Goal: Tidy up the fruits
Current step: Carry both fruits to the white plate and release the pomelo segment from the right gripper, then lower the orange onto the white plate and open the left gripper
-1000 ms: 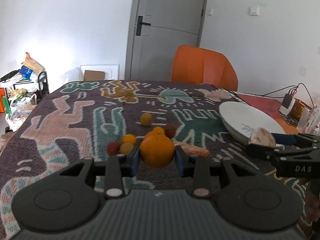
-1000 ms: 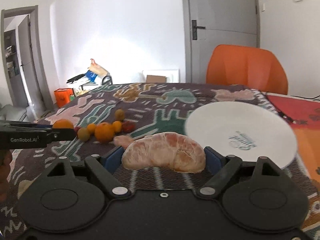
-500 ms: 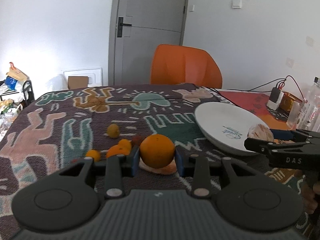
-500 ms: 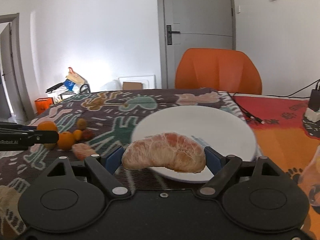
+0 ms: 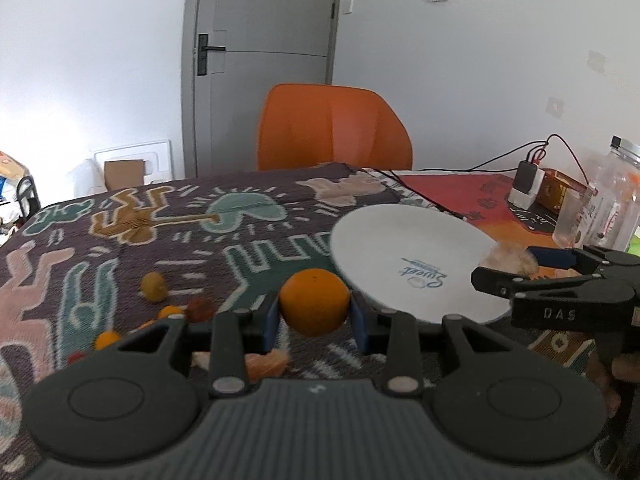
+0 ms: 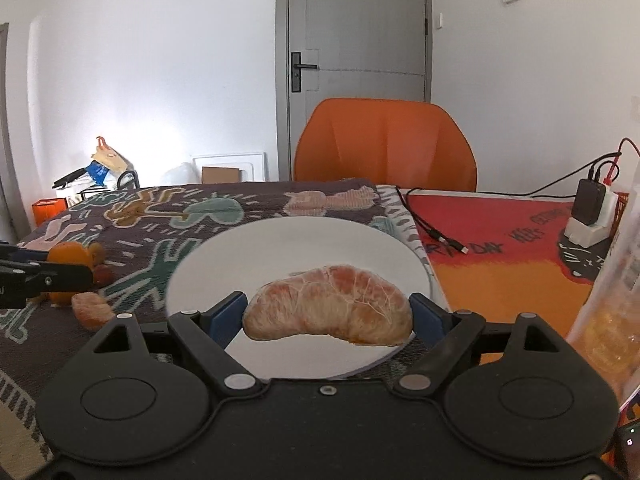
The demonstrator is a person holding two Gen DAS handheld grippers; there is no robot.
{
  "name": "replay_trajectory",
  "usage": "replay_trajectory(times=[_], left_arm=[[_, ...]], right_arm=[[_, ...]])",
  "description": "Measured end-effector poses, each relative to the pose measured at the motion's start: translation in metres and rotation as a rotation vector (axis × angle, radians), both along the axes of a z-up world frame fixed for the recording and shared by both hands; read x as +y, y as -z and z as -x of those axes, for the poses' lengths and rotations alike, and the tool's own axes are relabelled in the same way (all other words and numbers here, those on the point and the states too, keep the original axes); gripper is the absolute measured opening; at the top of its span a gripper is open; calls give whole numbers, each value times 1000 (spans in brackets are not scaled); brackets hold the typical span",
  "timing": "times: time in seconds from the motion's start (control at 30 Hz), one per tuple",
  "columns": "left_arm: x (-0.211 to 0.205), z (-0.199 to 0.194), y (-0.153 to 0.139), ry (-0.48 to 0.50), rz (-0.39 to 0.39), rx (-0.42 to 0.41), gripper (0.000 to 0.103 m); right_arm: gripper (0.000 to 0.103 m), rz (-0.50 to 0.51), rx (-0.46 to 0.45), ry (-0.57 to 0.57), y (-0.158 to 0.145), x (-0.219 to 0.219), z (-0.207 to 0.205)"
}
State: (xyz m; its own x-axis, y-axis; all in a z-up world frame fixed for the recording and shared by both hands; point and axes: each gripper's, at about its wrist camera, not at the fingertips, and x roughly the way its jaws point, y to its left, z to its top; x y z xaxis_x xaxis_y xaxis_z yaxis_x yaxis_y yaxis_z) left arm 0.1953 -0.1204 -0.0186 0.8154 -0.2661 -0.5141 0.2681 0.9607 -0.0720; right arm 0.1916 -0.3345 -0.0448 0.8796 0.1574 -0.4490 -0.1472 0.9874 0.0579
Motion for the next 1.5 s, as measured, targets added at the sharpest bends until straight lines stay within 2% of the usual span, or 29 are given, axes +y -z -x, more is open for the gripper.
replay_trajectory(times=[0.13,0.53,0.63,0.77,0.83,0.93,1.27,1.5], left_arm=[[-13,-6,0,20,-7,3,36],[-53,-23,-3,94,-16,8,36],[-57,-21,-6,96,-17,-7,42],[-51,-15,-8,73,-15,-14,62],[-45,-10,-9,59,-20,-24,66],[-33,-5,-10,31,-45,-34,79],[20,20,-12,-108,-48,-82,94],[60,35,-12,-189,-42,-74,97]], right_arm=[[98,-31,-28,18,-2,-9,8],[103,-120,-39,29,-1,-22,36],[103,-130,-33,28,0,-23,37],[103,-141,-27,27,2,-22,39],[103,-146,-23,28,2,-20,40],[103,-156,-18,25,2,-17,42],[103,-192,-1,0,1,1,43],[103,-203,3,-36,-5,21,45]])
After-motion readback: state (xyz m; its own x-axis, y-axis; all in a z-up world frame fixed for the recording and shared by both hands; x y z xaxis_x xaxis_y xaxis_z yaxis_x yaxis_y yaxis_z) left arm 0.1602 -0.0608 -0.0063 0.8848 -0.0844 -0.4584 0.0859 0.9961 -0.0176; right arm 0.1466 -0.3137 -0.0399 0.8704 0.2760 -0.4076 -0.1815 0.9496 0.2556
